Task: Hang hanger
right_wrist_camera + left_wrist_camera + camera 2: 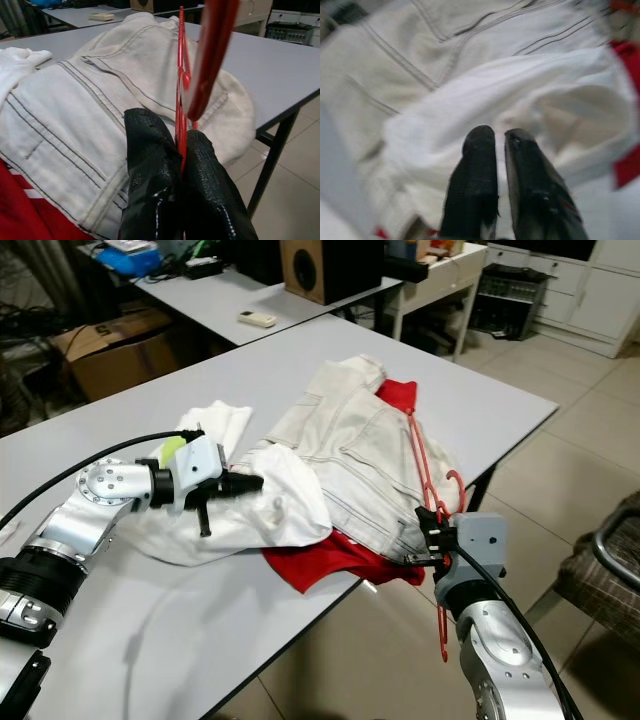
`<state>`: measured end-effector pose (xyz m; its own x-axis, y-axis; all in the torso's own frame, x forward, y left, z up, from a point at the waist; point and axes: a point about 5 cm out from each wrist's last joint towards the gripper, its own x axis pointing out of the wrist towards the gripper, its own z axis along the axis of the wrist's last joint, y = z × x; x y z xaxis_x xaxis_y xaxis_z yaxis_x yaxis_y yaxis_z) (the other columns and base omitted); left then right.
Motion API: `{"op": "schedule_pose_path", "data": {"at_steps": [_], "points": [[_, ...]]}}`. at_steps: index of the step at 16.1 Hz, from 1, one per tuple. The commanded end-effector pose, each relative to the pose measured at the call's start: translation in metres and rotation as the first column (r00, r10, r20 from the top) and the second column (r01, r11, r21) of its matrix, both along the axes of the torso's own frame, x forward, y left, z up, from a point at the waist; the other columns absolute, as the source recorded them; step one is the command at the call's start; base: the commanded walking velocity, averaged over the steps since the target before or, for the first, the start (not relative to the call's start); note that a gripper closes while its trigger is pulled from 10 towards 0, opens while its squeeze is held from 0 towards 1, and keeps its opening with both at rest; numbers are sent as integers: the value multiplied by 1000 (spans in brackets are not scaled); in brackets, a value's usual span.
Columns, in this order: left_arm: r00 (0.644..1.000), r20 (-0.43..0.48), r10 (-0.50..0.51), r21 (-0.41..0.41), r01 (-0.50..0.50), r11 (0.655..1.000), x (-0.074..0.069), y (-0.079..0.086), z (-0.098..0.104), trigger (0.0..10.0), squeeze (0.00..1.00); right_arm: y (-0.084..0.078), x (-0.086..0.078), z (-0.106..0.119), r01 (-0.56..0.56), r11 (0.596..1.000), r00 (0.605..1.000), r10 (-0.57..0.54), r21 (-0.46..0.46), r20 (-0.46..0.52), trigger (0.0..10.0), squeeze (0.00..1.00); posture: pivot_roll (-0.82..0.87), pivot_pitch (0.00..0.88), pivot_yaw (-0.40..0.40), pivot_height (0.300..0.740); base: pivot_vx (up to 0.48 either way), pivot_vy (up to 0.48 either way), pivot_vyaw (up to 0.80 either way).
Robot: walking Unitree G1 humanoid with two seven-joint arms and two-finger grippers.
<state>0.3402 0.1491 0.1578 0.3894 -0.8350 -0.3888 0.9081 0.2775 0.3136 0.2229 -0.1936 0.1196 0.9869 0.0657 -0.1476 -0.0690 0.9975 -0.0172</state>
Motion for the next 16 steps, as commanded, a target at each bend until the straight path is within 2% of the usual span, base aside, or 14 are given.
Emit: {"op": "schedule_pose_path", "data": {"at_steps": [1, 2, 4, 7, 10, 12, 14, 16], "points": [[1000, -28, 11, -26, -11, 1000, 1, 7, 4, 10000, 1000, 2, 1, -1, -11, 1000, 1000, 11, 3, -13, 10000, 0, -247, 0, 101, 719, 0, 0, 0], [995, -95, 31, -19, -33, 999, 4, 14, -3, 10000, 1000, 2, 1, -1, -12, 1000, 1000, 12, 5, -13, 10000, 0, -247, 0, 100, 719, 0, 0, 0], [984, -162, 73, 42, -67, 997, 6, 22, -13, 10000, 1000, 2, 1, -2, -8, 1000, 1000, 9, 6, -17, 10000, 0, -247, 0, 101, 719, 0, 0, 0], [959, -264, 99, 104, -73, 992, 1, 31, -27, 10000, 1000, -5, -2, -8, 25, 1000, 999, -25, 6, -39, 10000, 0, -251, 0, 105, 719, 0, 0, 0], [947, -302, 105, 139, -65, 988, -7, 32, -46, 10000, 1000, -19, -12, -20, 86, 996, 993, -87, -11, -83, 10000, 0, -261, 0, 113, 719, 0, 0, 0], [938, -335, 87, 126, -47, 991, -13, 30, -54, 10000, 0, -28, -17, -25, 136, 990, 985, -138, -24, -105, 10000, 0, -269, 0, 116, 719, 0, 0, 0], [937, -341, 80, 159, -26, 987, -23, 29, -65, 10000, 0, -37, -24, -31, 189, 981, 973, -193, -43, -125, 10000, 0, -277, 0, 115, 719, 0, 0, 0], [954, -279, 111, 212, -52, 976, -27, 30, -74, 10000, 0, -45, -26, -30, 240, 969, 965, -245, -57, -99, 10000, 0, -273, 0, 109, 719, 0, 0, 0]]}}
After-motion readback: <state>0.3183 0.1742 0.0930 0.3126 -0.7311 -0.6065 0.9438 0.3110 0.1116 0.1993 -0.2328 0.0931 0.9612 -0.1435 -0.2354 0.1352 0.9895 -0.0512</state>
